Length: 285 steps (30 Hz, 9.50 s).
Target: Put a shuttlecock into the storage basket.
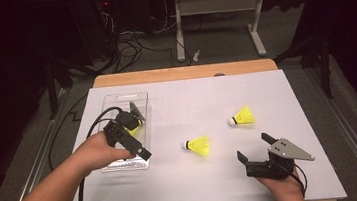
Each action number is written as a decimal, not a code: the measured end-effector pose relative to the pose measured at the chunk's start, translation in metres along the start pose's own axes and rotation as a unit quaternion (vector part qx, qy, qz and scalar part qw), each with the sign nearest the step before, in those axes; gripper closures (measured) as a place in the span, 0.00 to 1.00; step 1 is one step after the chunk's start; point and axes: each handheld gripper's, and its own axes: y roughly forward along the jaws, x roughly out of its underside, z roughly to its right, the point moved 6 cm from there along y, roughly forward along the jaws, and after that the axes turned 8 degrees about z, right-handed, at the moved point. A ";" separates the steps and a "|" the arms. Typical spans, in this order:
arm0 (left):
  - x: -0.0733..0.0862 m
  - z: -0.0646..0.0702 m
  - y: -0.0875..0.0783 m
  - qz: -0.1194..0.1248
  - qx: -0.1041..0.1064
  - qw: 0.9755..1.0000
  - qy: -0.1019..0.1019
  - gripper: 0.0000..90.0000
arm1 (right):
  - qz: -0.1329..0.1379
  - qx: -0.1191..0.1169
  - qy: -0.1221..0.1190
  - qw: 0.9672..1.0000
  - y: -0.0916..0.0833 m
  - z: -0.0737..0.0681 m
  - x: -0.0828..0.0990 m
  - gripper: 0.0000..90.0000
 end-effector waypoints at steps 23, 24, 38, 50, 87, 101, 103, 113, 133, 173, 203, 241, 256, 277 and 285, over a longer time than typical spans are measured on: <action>0.006 0.047 0.016 -0.013 0.030 0.999 0.035 0.01 | 0.000 0.001 0.008 1.000 0.000 -0.003 0.001 0.00; 0.006 0.049 0.017 -0.013 0.032 0.999 0.033 0.01 | 0.001 0.002 0.007 1.000 -0.001 -0.003 0.001 0.00; 0.011 0.063 0.028 -0.030 0.042 0.997 0.050 0.01 | 0.000 -0.001 0.008 1.000 0.000 -0.010 0.000 0.00; 0.011 0.062 0.030 -0.032 0.044 0.997 0.049 0.01 | -0.005 -0.006 -0.012 1.000 0.029 -0.018 -0.030 0.00; 0.020 0.062 0.033 -0.034 0.047 0.997 0.047 0.01 | -0.046 -0.102 0.010 0.994 0.068 -0.073 -0.008 0.42; 0.024 0.063 0.035 -0.040 0.051 0.996 0.054 0.01 | -0.062 -0.122 0.004 0.991 0.071 -0.087 -0.002 0.64; 0.023 0.063 0.036 -0.037 0.052 0.997 0.051 0.01 | -0.069 -0.118 0.002 0.991 0.072 -0.088 0.000 0.66; 0.026 0.060 0.038 -0.041 0.049 0.997 0.054 0.01 | -0.086 -0.123 -0.003 0.989 0.078 -0.090 0.006 0.80; 0.027 0.060 0.039 -0.041 0.047 0.996 0.061 0.01 | -0.084 -0.132 -0.005 0.988 0.079 -0.091 0.006 1.00; 0.035 0.066 0.041 -0.057 0.072 0.982 0.165 0.04 | -0.058 -0.180 -0.004 0.982 0.027 -0.086 -0.012 1.00; 0.046 0.060 0.046 -0.067 0.073 0.981 0.164 0.05 | -0.043 -0.228 0.003 0.973 0.030 -0.117 -0.022 1.00; 0.048 0.064 0.049 -0.056 0.079 0.981 0.170 0.17 | -0.037 -0.260 0.006 0.965 0.035 -0.138 -0.025 1.00; 0.047 0.064 0.047 -0.056 0.085 0.980 0.172 0.36 | -0.039 -0.266 0.010 0.963 0.036 -0.141 -0.025 1.00; 0.047 0.065 0.047 -0.052 0.092 0.980 0.169 0.60 | -0.039 -0.267 0.008 0.963 0.036 -0.142 -0.024 1.00; 0.049 0.064 0.047 -0.050 0.088 0.978 0.184 0.69 | -0.040 -0.262 0.009 0.964 0.037 -0.141 -0.024 1.00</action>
